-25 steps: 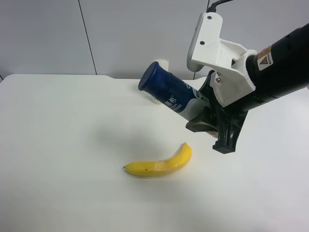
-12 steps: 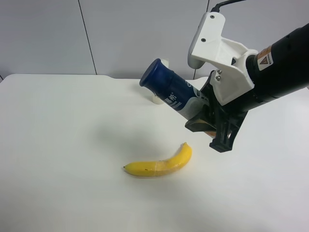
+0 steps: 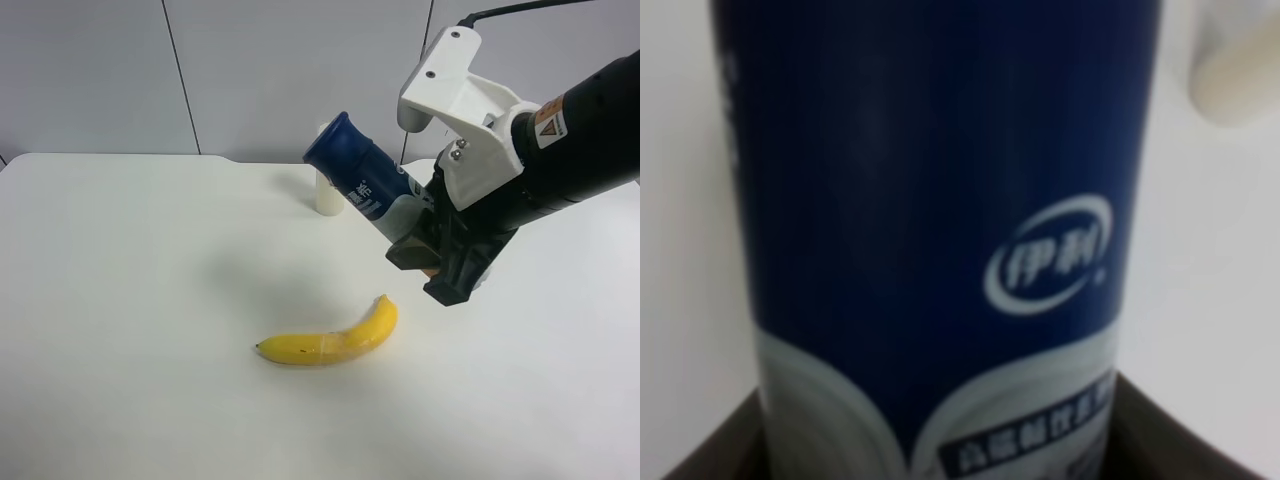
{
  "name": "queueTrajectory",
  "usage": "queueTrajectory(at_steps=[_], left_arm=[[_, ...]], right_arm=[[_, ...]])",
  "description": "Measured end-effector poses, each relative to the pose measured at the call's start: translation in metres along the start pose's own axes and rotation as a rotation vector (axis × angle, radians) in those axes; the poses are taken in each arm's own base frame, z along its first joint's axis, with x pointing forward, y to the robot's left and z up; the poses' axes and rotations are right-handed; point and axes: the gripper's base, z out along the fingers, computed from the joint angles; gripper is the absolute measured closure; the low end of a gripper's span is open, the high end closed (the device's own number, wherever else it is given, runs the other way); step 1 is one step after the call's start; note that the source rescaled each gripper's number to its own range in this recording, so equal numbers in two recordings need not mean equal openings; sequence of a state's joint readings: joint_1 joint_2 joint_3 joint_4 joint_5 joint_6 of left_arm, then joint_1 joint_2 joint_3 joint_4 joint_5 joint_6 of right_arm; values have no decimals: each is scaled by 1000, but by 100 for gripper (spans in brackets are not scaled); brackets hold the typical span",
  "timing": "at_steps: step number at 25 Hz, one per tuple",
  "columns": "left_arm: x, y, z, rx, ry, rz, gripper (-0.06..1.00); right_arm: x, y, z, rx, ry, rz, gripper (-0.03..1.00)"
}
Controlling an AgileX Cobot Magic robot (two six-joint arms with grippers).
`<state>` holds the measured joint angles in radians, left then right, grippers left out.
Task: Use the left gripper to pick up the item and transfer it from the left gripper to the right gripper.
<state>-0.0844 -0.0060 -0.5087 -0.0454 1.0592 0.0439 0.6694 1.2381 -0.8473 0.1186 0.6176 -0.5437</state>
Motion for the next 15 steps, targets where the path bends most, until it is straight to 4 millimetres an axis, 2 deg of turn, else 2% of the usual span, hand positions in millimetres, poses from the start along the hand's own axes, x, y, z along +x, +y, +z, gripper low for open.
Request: queueTrajectory(at_steps=[12, 15], left_arm=[[0, 0, 0, 0, 0, -1, -5], [0, 0, 0, 0, 0, -1, -5]], right_arm=[[18, -3, -2, 47, 195, 193, 97], [24, -10, -3, 63, 225, 263, 97]])
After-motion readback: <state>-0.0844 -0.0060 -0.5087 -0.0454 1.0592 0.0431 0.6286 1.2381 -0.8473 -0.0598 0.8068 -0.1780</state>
